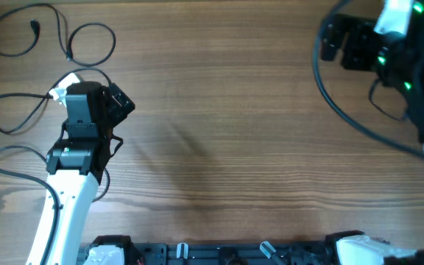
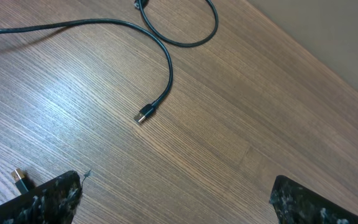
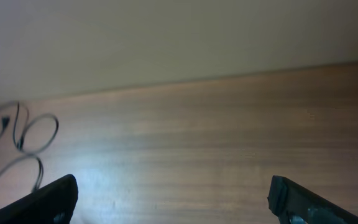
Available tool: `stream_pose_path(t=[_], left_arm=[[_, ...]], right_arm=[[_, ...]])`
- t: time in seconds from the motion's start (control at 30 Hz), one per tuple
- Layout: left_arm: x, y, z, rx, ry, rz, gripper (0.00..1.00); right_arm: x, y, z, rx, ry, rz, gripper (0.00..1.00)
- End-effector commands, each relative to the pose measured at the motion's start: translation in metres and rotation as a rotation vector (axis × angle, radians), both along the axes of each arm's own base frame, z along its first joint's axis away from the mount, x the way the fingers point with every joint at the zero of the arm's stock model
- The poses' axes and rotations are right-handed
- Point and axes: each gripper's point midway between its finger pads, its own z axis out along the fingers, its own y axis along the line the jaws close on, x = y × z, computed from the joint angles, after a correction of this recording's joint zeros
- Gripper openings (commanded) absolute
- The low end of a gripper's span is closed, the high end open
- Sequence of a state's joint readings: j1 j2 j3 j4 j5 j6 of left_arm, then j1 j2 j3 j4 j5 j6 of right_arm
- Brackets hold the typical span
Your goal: Untangle cables
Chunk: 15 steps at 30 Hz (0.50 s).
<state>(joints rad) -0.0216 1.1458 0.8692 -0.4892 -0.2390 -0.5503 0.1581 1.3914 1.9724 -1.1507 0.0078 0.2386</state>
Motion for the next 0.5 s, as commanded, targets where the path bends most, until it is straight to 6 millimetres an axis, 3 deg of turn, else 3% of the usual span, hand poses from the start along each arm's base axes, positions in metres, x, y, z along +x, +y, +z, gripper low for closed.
stream_pose_path(t=[0.0, 0.27, 0.4, 0.43, 0.47], left_arm=[[0.000, 0.001, 0.009, 0.025, -0.019, -0.007, 1.00], [0.000, 0.001, 0.009, 0.025, -0.019, -0.007, 1.00], [0.000, 0.001, 0.009, 0.025, -0.019, -0.007, 1.00], [0.000, 0.001, 0.009, 0.025, -0.019, -0.007, 1.00], [0.000, 0.001, 0.009, 0.025, -0.019, -0.007, 1.00]], right_arm=[[-0.023, -0.016, 0.030, 0.009, -0.095, -0.078, 1.00], [-0.032, -0.031, 0.011, 0.146, -0.111, -0.246, 1.00], [-0.053, -0.035, 0.006, 0.175, -0.221, -0.242, 0.99], [-0.068, -0.037, -0.011, 0.180, -0.260, -0.234, 1.00], [-0.075, -0.037, -0.015, 0.159, -0.294, -0.209, 1.00]])
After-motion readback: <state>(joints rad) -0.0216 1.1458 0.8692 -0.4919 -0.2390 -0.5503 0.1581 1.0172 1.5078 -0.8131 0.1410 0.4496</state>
